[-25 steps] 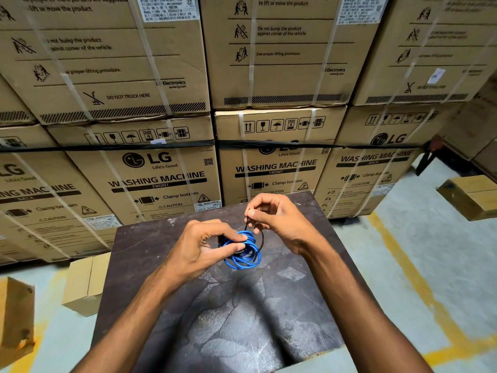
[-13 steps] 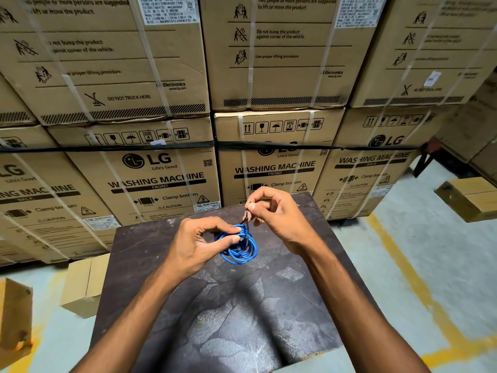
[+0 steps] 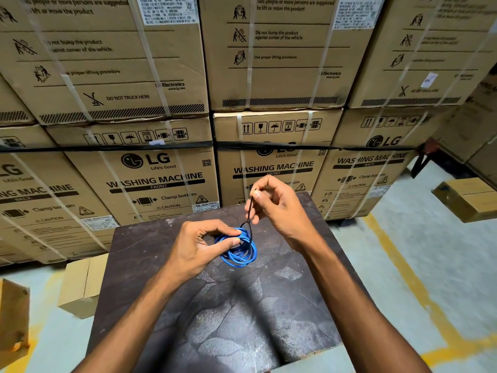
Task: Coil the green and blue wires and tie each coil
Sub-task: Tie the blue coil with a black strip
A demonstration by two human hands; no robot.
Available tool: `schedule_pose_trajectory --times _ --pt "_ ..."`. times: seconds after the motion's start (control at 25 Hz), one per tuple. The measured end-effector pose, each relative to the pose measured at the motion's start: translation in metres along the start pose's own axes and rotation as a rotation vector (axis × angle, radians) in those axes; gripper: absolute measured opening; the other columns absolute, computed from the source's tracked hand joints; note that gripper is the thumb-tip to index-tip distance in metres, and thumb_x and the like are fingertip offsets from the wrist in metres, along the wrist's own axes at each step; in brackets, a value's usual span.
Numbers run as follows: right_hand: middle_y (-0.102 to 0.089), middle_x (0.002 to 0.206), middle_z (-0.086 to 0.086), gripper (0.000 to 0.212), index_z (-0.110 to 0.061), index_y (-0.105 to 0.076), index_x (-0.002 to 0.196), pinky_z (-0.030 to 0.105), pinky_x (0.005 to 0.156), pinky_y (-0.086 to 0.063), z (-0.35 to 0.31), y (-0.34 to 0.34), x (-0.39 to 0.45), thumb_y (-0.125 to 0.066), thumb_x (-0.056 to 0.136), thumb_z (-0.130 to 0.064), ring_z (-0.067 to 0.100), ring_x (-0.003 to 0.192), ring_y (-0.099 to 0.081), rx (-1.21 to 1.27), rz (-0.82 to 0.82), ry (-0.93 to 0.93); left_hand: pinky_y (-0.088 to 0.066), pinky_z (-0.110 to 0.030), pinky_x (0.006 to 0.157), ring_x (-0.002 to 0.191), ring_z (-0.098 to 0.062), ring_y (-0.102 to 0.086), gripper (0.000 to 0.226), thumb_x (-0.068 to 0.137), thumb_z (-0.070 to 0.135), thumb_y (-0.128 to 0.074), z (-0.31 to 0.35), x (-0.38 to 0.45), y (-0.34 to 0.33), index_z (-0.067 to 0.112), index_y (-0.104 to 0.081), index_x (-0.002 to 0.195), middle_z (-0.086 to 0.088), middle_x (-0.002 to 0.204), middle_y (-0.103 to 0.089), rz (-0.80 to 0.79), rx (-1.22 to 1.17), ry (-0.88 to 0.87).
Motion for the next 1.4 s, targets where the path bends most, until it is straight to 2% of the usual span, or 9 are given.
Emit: schedule_pose_trajectory --times 0.2,0.44,0.52,0.68,0.84,0.96,1.12,1.28,1.4 --pt "-0.063 0.076 0.014 0.010 0.000 -0.060 0.097 0.034 0.057 -0.057 -0.027 0.016 0.015 -0.053 0.104 0.003 0.025 0.063 -0.065 -0.029 0.146 0.123 -0.063 -0.036 0.080 0.086 -0.018 -0.078 0.014 0.077 0.025 -0.085 0.005 -0.002 0.000 0.026 -0.081 0.090 0.006 0.090 -0.081 0.023 -0.060 -0.005" --pt "-0.062 0.074 0.011 0.015 -0.006 -0.061 0.094 0.025 0.051 -0.054 -0.014 0.025 0.019 -0.054 0.103 0.003 0.020 0.059 -0.067 0.236 0.408 0.141 -0.056 -0.019 0.077 0.083 -0.008 -0.074 0.016 0.078 -0.003 -0.081 -0.002 0.004 0.000 0.010 -0.078 0.087 -0.001 0.093 -0.081 0.145 -0.176 0.045" --pt "-0.066 0.077 0.013 0.010 -0.004 -0.062 0.098 0.026 0.054 -0.056 -0.016 0.022 0.022 -0.056 0.103 0.002 0.021 0.062 -0.069 0.234 0.363 0.127 -0.056 -0.018 0.077 0.084 -0.007 -0.074 0.020 0.079 -0.005 -0.080 -0.006 0.004 -0.001 0.010 -0.077 0.092 0.000 0.094 -0.081 0.150 -0.180 0.066" --pt "-0.072 0.079 0.017 0.006 -0.003 -0.058 0.100 0.028 0.055 -0.057 -0.016 0.009 0.029 -0.054 0.104 0.000 0.025 0.065 -0.071 0.204 0.241 0.082 -0.056 -0.020 0.087 0.097 -0.007 -0.074 0.036 0.083 0.001 -0.080 -0.019 0.002 -0.004 0.011 -0.075 0.117 0.003 0.106 -0.080 0.099 -0.149 0.144" --pt "-0.067 0.071 0.015 0.013 -0.004 -0.059 0.093 0.025 0.052 -0.052 0.005 -0.002 0.041 -0.054 0.103 0.003 0.020 0.057 -0.067 0.194 0.220 -0.006 -0.057 -0.028 0.084 0.089 -0.006 -0.072 0.027 0.082 0.024 -0.078 -0.036 0.000 -0.007 0.021 -0.080 0.109 0.004 0.099 -0.081 0.008 -0.035 0.222" --pt "-0.064 0.064 0.009 0.019 -0.006 -0.061 0.087 0.022 0.048 -0.046 0.024 0.003 0.061 -0.055 0.099 0.007 0.018 0.053 -0.063 0.266 0.324 -0.143 -0.058 -0.024 0.079 0.081 -0.011 -0.075 0.022 0.086 0.017 -0.076 -0.035 0.004 -0.005 0.014 -0.079 0.107 -0.001 0.088 -0.081 0.053 -0.057 0.213" --pt "-0.064 0.062 0.008 0.022 -0.006 -0.061 0.083 0.018 0.043 -0.044 0.043 0.003 0.090 -0.053 0.099 0.008 0.015 0.049 -0.062 0.336 0.367 -0.272 -0.057 -0.020 0.075 0.077 -0.007 -0.074 0.018 0.089 0.008 -0.076 -0.037 0.019 0.006 0.016 -0.080 0.104 0.000 0.082 -0.081 0.130 -0.005 0.226" --pt "-0.074 0.092 0.015 0.002 -0.010 -0.058 0.104 0.026 0.055 -0.053 0.056 0.004 0.096 -0.056 0.104 -0.011 0.017 0.060 -0.065 0.175 0.221 -0.330 -0.060 -0.028 0.078 0.081 -0.012 -0.076 0.019 0.088 0.006 -0.076 -0.049 0.035 0.023 0.016 -0.079 0.104 -0.003 0.087 -0.081 0.257 0.004 0.245" --pt "-0.072 0.085 0.003 0.014 -0.015 -0.059 0.107 0.032 0.061 -0.051 0.073 -0.007 0.068 -0.063 0.103 -0.027 0.011 0.058 -0.058 0.007 -0.043 -0.421 -0.059 -0.019 0.074 0.082 -0.007 -0.076 0.020 0.088 0.004 -0.076 -0.050 0.049 0.034 0.010 -0.078 0.107 -0.004 0.092 -0.080 0.333 0.006 0.240"
Point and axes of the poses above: each hand's wrist, its own x-axis towards the middle knuckle, its own y-axis out of the back of the hand, z = x × y, the point moved 7 cm from there along x, towards the middle knuckle
